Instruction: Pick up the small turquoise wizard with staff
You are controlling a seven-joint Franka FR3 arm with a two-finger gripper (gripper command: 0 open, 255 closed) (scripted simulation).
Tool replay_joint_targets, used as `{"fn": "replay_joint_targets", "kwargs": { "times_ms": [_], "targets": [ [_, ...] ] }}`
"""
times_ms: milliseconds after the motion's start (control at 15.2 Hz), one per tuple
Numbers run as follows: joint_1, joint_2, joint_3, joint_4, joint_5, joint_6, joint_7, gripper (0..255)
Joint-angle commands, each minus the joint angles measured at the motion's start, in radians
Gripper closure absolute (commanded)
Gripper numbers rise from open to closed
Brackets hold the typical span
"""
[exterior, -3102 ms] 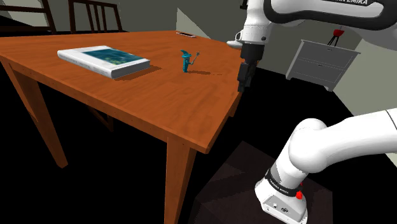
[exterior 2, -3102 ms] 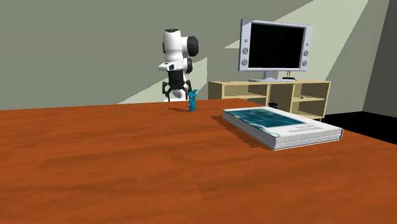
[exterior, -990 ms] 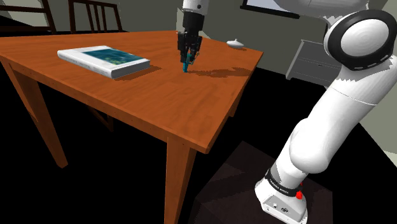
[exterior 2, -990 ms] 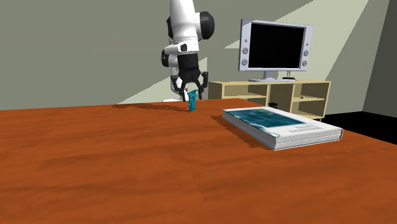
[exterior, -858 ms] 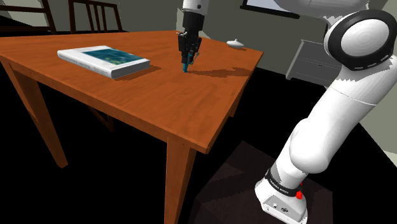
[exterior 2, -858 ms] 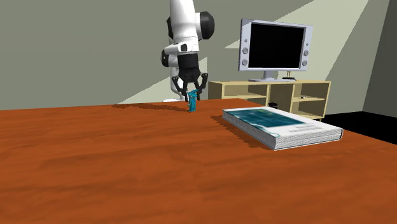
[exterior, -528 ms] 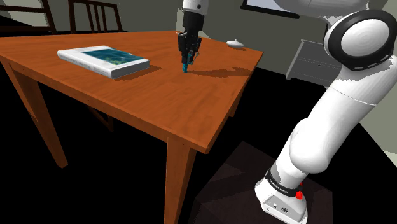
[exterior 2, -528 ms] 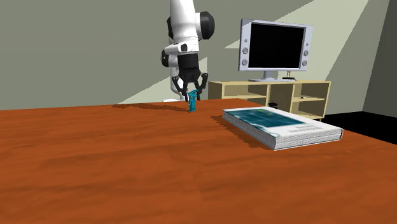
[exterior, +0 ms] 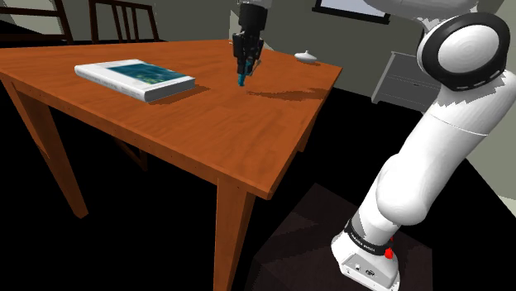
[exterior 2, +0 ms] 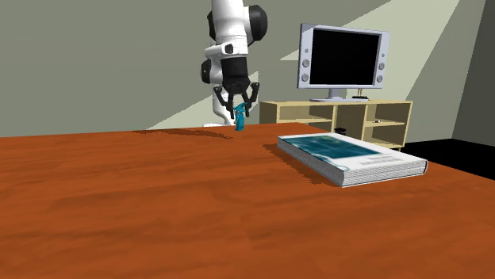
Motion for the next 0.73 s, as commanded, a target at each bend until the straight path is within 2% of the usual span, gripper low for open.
{"fn": "replay_joint_targets", "kwargs": {
  "times_ms": [0,528,660],
  "targets": [
    [0.0,0.015,0.0,0.047,0.0,-0.032,0.003,255],
    [0.0,0.078,0.0,0.241,-0.001,-0.162,0.018,255],
    [0.0,0.079,0.0,0.245,-0.001,-0.165,0.018,255]
  ]
}}
